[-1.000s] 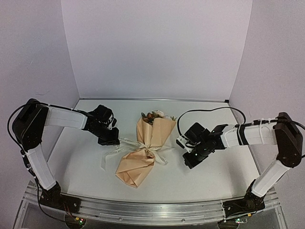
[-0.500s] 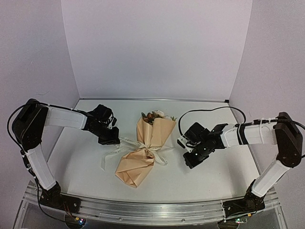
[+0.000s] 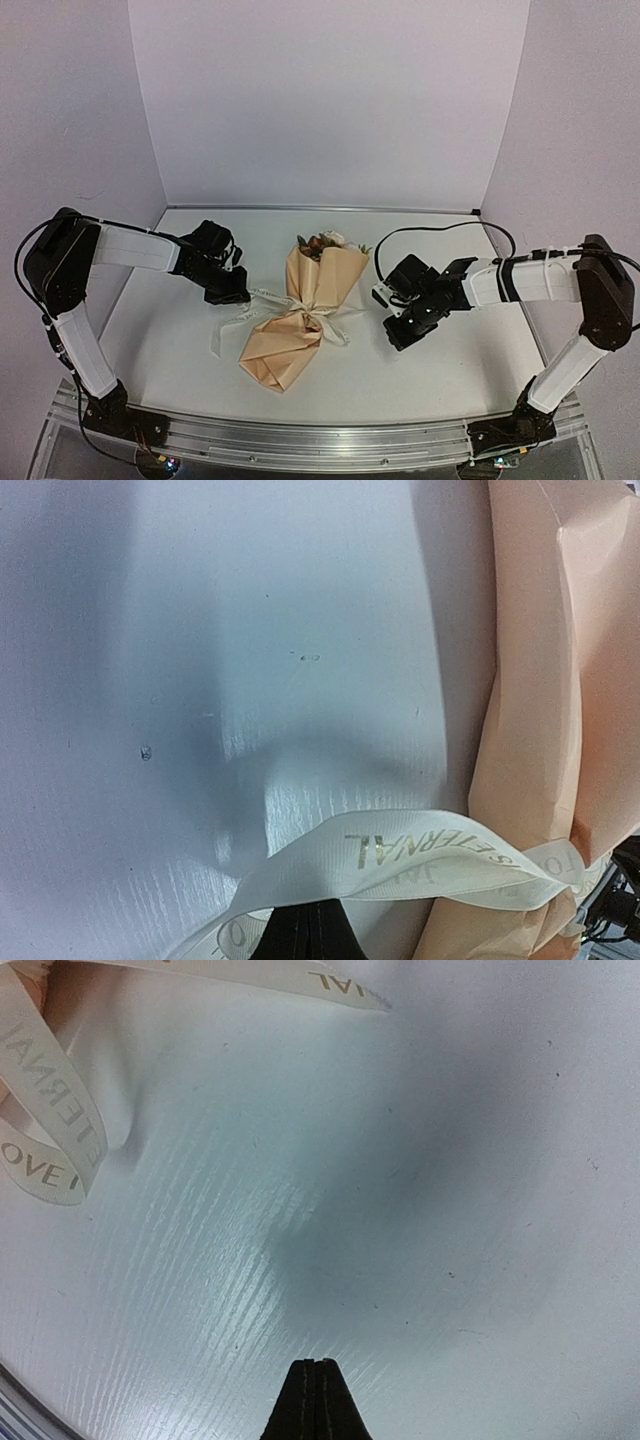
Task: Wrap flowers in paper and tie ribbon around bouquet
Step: Tie the half-tied ribbon around the folded bouquet.
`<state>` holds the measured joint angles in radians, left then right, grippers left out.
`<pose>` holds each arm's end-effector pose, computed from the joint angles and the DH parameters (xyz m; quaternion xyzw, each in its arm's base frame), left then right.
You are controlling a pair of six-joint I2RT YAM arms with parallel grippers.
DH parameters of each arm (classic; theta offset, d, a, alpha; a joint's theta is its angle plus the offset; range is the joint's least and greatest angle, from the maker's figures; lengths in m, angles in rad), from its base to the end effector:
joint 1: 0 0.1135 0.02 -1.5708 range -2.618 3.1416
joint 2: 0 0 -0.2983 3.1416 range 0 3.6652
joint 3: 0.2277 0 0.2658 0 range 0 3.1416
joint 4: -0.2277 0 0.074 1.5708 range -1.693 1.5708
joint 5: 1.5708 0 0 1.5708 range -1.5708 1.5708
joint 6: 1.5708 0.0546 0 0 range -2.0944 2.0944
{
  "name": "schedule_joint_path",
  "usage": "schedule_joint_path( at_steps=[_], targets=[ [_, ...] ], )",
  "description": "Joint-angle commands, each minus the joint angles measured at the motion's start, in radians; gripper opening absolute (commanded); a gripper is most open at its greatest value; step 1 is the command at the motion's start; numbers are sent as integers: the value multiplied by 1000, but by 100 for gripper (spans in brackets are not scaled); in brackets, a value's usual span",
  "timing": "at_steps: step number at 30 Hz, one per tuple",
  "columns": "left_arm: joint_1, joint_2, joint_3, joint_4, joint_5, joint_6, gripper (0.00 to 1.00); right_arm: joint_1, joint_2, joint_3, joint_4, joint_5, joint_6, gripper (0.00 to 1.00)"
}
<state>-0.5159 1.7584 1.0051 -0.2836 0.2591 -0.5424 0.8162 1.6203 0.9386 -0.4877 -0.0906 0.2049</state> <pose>0.3150 -0.1947 0.1641 0.0214 0.9569 -0.2396 0.1629 0.2182 0.2393 0.1767 -0.3032 0.9308 0.1360 0.1521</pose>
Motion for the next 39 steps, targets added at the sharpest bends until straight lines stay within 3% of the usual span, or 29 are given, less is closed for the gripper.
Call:
schedule_joint_path(
  at_steps=[1, 17, 24, 28, 32, 39],
  targets=[
    [9, -53, -15, 38, 7, -13, 0, -1, 2, 22, -3, 19, 16, 0],
    [33, -90, -62, 90, 51, -39, 0, 4, -3, 7, -2, 29, 63, 0],
    [28, -69, -41, 94, 135, -6, 0, 22, 31, 107, 24, -56, 84, 0],
    [17, -64, -43, 90, 156, 2, 0, 76, 53, 128, 126, -91, 68, 21],
    [14, -62, -45, 87, 156, 2, 0, 123, 87, 139, 207, -142, 19, 32],
    [14, -62, -46, 83, 158, 0, 0, 152, 160, 179, 262, -191, -19, 36]
  ],
)
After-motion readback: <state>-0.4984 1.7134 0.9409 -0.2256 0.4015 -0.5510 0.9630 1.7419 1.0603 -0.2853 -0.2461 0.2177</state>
